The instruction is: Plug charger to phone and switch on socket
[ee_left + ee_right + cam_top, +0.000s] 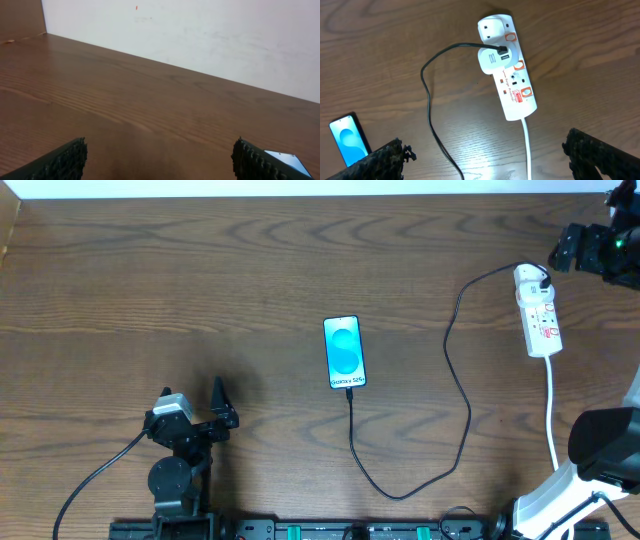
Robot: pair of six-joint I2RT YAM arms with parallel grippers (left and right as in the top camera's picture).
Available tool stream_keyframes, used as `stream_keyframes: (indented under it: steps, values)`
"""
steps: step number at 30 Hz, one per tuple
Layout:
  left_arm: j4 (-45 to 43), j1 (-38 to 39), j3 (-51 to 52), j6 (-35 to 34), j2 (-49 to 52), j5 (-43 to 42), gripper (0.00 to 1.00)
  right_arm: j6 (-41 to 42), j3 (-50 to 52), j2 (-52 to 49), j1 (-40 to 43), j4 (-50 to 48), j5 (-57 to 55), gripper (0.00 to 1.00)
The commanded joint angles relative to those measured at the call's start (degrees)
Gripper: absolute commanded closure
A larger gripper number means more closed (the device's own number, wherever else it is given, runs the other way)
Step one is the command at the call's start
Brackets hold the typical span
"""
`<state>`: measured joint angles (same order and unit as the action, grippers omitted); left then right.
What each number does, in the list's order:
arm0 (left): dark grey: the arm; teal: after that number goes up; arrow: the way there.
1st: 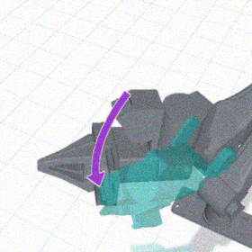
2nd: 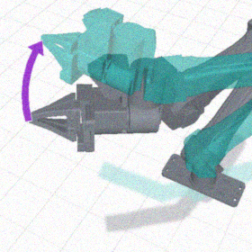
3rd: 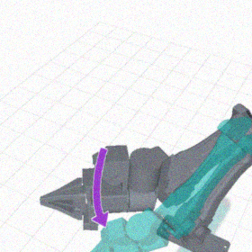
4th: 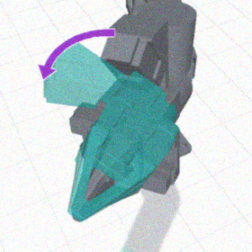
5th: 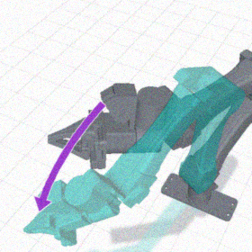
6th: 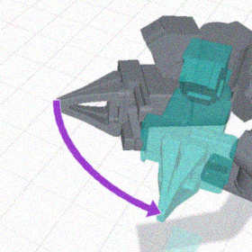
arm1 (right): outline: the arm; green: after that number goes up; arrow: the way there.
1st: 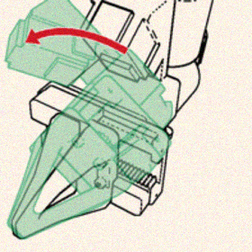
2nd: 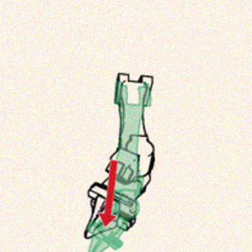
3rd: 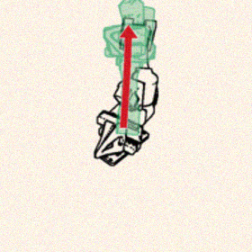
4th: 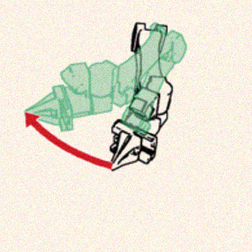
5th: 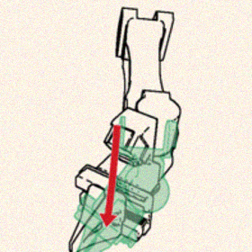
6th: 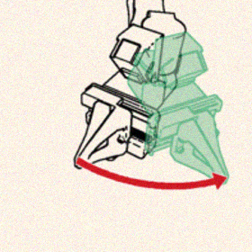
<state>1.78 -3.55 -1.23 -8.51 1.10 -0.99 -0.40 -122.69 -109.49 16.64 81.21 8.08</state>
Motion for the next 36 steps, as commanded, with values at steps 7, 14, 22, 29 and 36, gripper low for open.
stream_keyframes:
  steps: [7,14,22,29,36]
  values:
    - [2.32,-0.26,1.01,1.18,-0.46,0.15,0.07,-1.27,-0.2,-1.01,-0.44,-0.09,-2.16,0.01]
    - [2.32,-0.26,1.01,1.18,-0.46,0.15,0.07,-1.4,-0.2,1.18,-0.46,-1.01,-3.91,0.01]
    - [2.32,-0.26,0.98,1.18,-0.46,0.15,0.08,-1.36,4.81,7.5,-0.46,-11.19,3.02,0.01]
    - [2.32,-0.26,1.01,1.18,-0.46,0.15,0.08,-1.33,38.53,25.33,-0.46,-39.34,8.72,0.01]
    - [2.32,-0.26,1.01,1.18,-0.46,0.15,0.08,-0.28,74.66,44.78,-0.46,-68.04,9.25,0.01]
